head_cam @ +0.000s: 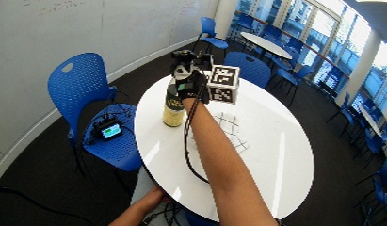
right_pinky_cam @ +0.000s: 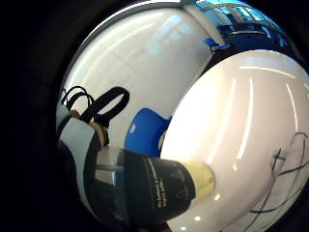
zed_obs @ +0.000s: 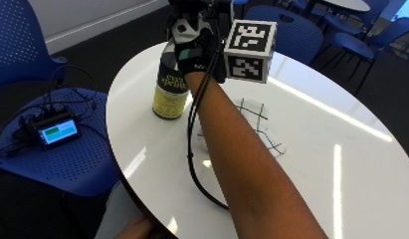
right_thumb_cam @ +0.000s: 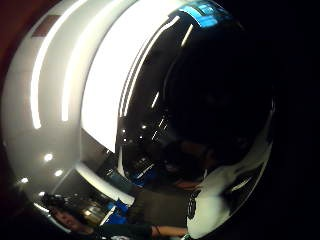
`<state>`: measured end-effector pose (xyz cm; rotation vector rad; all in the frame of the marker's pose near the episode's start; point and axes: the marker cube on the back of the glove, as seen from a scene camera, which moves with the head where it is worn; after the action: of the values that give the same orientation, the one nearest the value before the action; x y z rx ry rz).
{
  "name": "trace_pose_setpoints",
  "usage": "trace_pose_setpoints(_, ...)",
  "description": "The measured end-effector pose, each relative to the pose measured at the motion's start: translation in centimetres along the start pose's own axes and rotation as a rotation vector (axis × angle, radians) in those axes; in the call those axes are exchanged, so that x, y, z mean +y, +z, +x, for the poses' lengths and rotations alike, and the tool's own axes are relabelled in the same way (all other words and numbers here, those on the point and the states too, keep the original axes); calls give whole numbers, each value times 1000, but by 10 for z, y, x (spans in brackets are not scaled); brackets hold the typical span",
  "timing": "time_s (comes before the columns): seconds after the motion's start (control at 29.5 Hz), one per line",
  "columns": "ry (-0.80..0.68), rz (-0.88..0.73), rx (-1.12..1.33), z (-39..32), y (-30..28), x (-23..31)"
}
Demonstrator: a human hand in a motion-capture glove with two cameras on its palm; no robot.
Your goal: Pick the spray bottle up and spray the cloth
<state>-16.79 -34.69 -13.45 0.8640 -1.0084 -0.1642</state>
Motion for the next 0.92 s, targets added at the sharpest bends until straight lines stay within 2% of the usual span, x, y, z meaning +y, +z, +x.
trace_pose_setpoints(0.44,-12,140,-4,-4,-58,-20)
trace_pose_setpoints(0.92,-12,83,5,-2,-35,-11)
